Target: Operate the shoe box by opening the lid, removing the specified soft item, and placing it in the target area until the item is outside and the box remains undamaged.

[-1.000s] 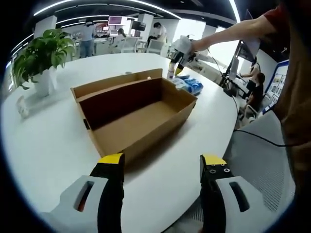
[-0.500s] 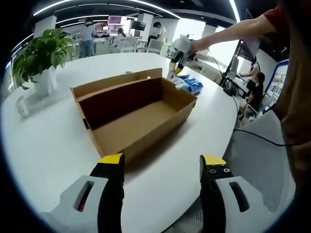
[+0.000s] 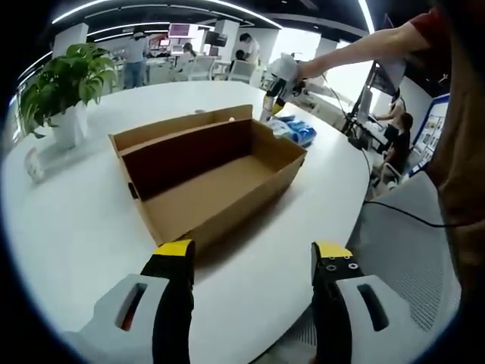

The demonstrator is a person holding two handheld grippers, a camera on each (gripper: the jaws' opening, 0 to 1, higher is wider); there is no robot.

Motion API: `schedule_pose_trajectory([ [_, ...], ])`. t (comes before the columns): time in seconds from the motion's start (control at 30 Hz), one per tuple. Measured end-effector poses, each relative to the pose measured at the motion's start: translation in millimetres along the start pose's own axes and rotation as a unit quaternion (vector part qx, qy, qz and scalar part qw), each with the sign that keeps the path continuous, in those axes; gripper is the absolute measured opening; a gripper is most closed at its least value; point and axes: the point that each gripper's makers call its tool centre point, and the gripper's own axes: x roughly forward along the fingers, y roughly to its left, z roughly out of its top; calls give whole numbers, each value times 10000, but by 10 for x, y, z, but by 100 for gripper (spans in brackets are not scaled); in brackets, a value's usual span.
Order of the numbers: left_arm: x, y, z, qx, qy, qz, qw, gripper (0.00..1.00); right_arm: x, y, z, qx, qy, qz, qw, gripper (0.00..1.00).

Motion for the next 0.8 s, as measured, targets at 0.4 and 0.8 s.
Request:
schedule_pose_trajectory([
  [0.4,25,-10,16,9,12,-35,10000,61,-2,-52,15,-105,8,-54,9999,27],
  [0.8,1,-16,4,-14,8,-12,10000,61,-18,-106,-18,-94,17,-142,9999,32],
])
